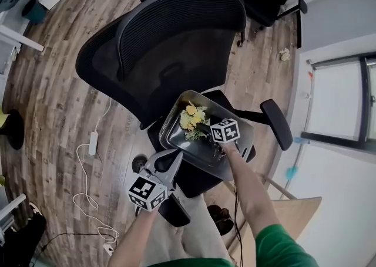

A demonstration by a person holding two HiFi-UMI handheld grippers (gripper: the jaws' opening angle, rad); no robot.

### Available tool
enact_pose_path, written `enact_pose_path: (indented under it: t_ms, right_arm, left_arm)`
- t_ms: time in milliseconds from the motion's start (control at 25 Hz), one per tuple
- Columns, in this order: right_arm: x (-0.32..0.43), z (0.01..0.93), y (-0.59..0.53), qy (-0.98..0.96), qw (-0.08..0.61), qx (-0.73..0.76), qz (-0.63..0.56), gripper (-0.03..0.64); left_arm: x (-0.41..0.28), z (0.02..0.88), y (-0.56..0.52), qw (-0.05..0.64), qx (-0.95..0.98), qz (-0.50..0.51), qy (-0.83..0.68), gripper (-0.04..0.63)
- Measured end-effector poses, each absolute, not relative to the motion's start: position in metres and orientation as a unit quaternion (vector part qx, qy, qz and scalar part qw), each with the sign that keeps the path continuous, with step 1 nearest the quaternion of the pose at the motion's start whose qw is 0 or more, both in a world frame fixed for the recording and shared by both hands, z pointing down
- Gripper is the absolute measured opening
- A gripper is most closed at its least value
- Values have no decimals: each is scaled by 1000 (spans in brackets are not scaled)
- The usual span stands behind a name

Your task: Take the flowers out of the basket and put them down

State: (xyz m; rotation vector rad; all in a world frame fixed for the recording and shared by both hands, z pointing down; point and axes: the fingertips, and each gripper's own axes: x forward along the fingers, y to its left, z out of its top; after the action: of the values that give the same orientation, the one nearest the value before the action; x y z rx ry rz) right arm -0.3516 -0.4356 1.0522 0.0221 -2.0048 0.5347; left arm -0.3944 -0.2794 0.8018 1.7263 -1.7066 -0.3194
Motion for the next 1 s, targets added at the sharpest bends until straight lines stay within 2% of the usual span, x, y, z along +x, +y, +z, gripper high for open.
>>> enact_pose_path:
  t_ms: [320, 720, 1000]
  right_arm:
    - [-350, 1096, -427, -815, 544, -23, 200, 397]
    - [-347, 1140, -415, -799, 576, -35, 170, 393]
    - [-340, 1165, -407, -777, 620, -40, 106, 357]
  left_arm:
    - [-401, 808, -283, 342, 659, -132, -657, 18]
    - [-400, 818, -288, 346, 657, -132, -656, 18]
    - [-401, 824, -285, 349, 649, -130, -663, 18]
